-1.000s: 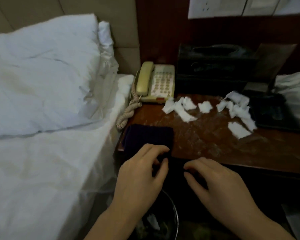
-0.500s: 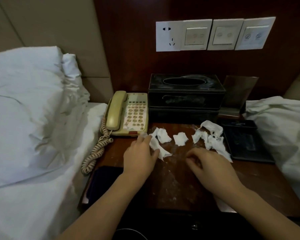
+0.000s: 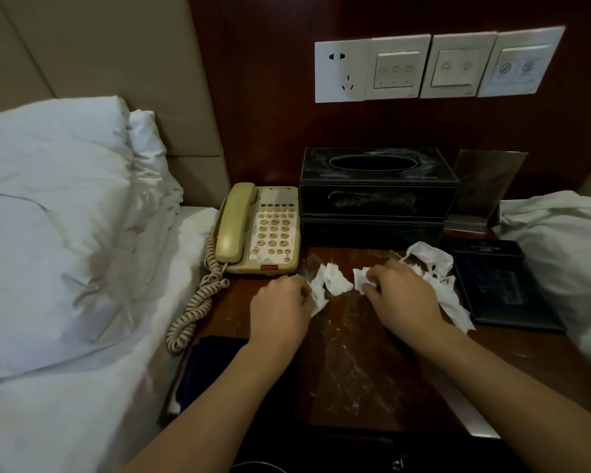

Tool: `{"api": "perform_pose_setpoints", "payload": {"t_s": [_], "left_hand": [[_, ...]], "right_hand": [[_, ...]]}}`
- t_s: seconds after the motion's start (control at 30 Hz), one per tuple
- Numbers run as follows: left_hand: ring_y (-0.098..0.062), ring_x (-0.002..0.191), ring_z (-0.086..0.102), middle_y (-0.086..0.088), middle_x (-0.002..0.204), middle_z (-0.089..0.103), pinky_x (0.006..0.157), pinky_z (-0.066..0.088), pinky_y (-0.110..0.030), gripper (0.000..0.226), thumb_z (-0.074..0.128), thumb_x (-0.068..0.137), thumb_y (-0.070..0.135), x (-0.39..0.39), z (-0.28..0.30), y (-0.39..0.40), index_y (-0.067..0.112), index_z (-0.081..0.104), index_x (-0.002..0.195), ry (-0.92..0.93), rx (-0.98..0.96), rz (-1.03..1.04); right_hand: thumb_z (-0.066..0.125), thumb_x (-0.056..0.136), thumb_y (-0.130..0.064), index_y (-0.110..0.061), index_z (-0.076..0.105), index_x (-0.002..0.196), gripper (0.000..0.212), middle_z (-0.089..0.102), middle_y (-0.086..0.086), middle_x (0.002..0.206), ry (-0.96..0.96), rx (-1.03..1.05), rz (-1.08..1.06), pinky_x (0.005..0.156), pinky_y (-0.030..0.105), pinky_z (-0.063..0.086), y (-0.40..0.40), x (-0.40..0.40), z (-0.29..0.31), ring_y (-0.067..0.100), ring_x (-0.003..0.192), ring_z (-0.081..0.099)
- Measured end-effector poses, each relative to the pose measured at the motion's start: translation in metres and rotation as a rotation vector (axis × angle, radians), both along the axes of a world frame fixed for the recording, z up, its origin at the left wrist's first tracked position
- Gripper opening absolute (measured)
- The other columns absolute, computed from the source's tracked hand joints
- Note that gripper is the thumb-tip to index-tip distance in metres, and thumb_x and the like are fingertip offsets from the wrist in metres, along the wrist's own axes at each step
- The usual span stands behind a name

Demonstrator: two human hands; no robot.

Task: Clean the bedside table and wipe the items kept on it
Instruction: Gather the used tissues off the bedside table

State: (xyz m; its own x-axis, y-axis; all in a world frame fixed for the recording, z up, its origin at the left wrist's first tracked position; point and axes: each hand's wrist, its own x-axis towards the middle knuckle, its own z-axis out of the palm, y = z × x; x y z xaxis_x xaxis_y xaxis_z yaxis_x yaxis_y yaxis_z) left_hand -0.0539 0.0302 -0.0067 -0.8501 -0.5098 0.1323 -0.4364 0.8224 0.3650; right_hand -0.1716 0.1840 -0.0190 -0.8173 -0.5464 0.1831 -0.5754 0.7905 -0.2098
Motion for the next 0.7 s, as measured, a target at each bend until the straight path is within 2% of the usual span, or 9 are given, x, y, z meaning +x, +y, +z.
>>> {"api": "perform_pose_setpoints", "payload": {"t_s": [0.1,0.27,0.37,0.5,0.6,0.7], "left_hand": [[-0.019,0.097,0.068,0.003,0.105,0.072,0.076,0.052,-0.032,0.017,0.059,0.100,0.029,0.003,0.003,-0.001,0.024,0.073,0.109,0.013,0.024,0.001],[-0.019,0.096,0.068,0.002,0.104,0.074,0.078,0.053,-0.033,0.017,0.061,0.100,0.025,0.011,0.014,-0.003,0.020,0.075,0.109,0.074,0.041,0.008],[-0.017,0.093,0.068,0.002,0.103,0.073,0.078,0.053,-0.031,0.017,0.061,0.100,0.023,0.019,0.022,-0.003,0.019,0.075,0.108,0.112,0.033,0.012],[-0.019,0.091,0.068,-0.001,0.100,0.075,0.082,0.055,-0.040,0.016,0.062,0.098,0.020,0.035,0.038,-0.001,0.015,0.076,0.106,0.186,0.038,0.008],[-0.020,0.088,0.069,-0.001,0.097,0.075,0.078,0.054,-0.040,0.016,0.064,0.097,0.020,0.054,0.051,0.003,0.014,0.076,0.105,0.242,0.031,-0.004],[-0.022,0.086,0.068,-0.003,0.096,0.074,0.076,0.054,-0.043,0.013,0.067,0.096,0.021,0.082,0.059,0.008,0.014,0.076,0.100,0.308,-0.001,-0.019]], "right_hand": [[0.054,0.098,-0.030,-0.018,0.067,0.102,0.018,0.060,0.001,0.100,0.020,-0.008,-0.005,0.070,0.031,0.051,-0.002,0.000,-0.002,0.018,0.091,0.059],[0.050,0.098,-0.016,-0.015,0.067,0.100,0.017,0.063,0.003,0.100,0.030,0.001,-0.005,0.071,0.032,0.051,-0.001,0.004,0.003,0.020,0.091,0.060],[0.053,0.098,-0.017,-0.014,0.066,0.097,0.014,0.062,0.003,0.099,0.079,-0.080,0.014,0.066,0.030,0.047,0.004,0.011,0.014,0.020,0.090,0.059],[0.054,0.098,-0.021,-0.015,0.066,0.096,0.014,0.061,0.001,0.098,0.125,-0.169,0.069,0.063,0.030,0.044,0.016,0.028,0.037,0.020,0.091,0.059],[0.057,0.097,-0.023,-0.017,0.066,0.096,0.011,0.061,-0.001,0.097,0.138,-0.212,0.113,0.062,0.027,0.038,0.026,0.050,0.054,0.018,0.091,0.059],[0.057,0.096,-0.027,-0.021,0.066,0.099,0.011,0.060,-0.005,0.096,0.119,-0.252,0.168,0.065,0.028,0.045,0.036,0.082,0.064,0.014,0.090,0.057]]}}
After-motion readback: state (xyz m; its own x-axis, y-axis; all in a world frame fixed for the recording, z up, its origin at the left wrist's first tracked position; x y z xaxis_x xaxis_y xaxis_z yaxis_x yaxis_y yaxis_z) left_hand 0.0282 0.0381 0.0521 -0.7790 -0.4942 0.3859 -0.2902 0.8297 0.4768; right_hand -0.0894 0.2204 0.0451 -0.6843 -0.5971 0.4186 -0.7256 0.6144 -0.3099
